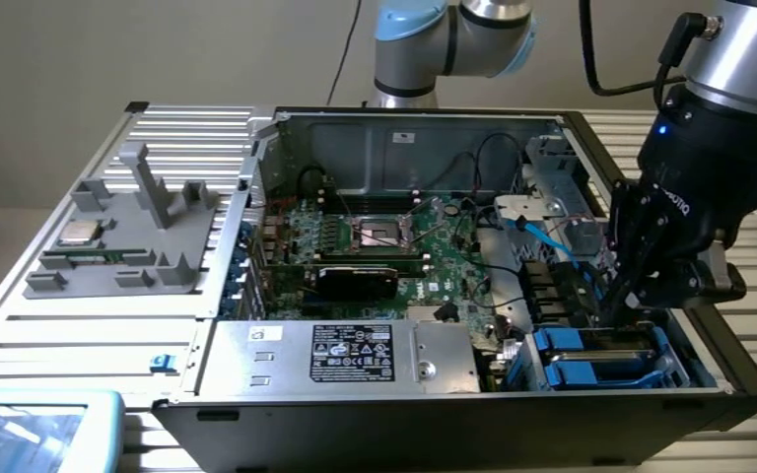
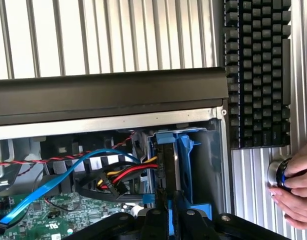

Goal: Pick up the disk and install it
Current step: 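Insert the second disk wire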

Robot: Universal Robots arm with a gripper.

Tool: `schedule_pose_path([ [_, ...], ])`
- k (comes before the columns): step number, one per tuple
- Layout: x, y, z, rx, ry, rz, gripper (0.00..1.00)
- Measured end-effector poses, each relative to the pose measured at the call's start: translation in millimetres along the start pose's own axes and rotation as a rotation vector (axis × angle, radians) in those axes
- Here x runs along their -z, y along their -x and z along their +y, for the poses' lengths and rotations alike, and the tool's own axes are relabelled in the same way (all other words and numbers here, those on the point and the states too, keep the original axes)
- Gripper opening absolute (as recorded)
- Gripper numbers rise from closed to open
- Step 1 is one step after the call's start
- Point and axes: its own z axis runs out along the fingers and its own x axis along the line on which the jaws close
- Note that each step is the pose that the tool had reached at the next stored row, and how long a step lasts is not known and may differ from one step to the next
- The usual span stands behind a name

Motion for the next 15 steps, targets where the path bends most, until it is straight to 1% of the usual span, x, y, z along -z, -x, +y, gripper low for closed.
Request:
schedule_pose_path([
  [2, -2.1, 3.6, 2.5, 0.001, -0.0073, 0.0054, 0.16],
  [3, -3.3, 4.4, 3.2, 0.002, -0.0106, 0.0092, 0.16],
  [4, -4.1, 4.4, 3.5, 0.002, -0.0128, 0.0124, 0.16],
  [7, -7.1, 3.9, 4.1, 0.003, -0.0185, 0.0223, 0.16],
  [12, -12.2, 3.0, 5.3, 0.005, -0.0254, 0.0384, 0.16],
  [14, -12.3, 2.9, 5.4, 0.006, -0.0309, 0.0388, 0.16],
  [15, -12.3, 2.9, 5.4, 0.006, -0.0309, 0.0388, 0.16],
])
